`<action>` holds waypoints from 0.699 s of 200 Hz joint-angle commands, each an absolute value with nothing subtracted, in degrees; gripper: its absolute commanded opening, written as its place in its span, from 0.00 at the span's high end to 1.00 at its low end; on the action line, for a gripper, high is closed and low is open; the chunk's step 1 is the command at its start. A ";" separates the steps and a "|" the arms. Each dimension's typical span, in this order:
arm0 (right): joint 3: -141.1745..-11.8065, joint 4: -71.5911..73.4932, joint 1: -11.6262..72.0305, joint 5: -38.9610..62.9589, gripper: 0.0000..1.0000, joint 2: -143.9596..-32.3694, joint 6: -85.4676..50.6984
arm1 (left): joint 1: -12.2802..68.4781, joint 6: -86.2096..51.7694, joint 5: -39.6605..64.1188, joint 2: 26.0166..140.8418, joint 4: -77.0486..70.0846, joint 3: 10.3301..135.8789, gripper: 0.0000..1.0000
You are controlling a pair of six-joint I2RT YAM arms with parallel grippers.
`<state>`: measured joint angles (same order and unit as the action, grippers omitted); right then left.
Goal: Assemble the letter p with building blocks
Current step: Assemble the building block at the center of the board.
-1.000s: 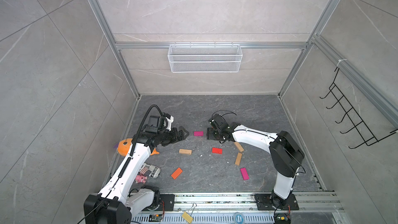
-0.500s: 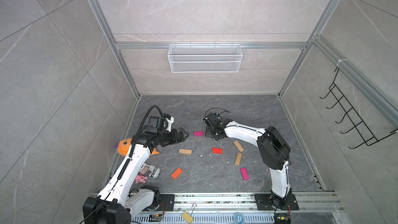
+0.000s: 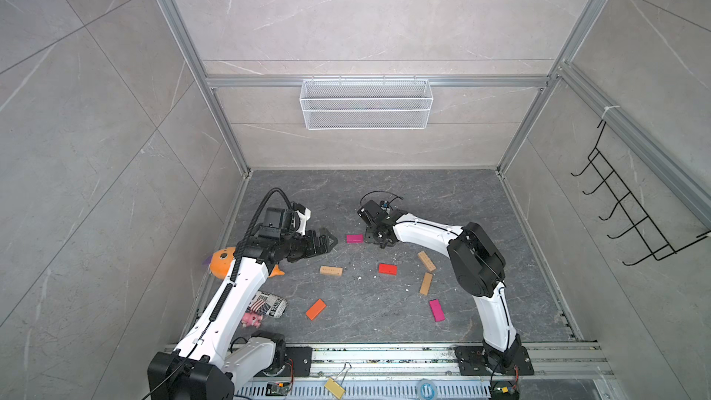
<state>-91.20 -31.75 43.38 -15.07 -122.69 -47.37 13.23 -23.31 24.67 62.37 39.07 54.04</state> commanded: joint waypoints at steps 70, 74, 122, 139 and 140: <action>-94.73 -35.53 43.60 -16.96 0.50 -126.68 -49.70 | 13.01 -22.41 26.54 61.09 39.55 53.60 0.01; -94.87 -35.66 43.59 -16.96 0.51 -126.75 -49.74 | 13.01 -22.47 26.54 61.06 39.55 53.59 0.00; -93.96 -35.38 43.68 -16.31 0.58 -126.30 -49.86 | 12.83 -22.39 26.64 61.23 39.46 53.58 0.00; -93.32 -35.33 43.66 -16.42 0.60 -125.83 -49.53 | 12.72 -22.50 26.73 61.24 39.46 53.49 0.01; -93.29 -35.33 43.67 -16.43 0.60 -125.80 -49.51 | 12.72 -22.50 26.77 61.21 39.42 53.51 0.01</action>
<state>-92.92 -33.67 43.40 -15.90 -125.49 -48.97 13.13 -23.31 24.69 62.17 39.07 53.71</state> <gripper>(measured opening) 0.404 0.995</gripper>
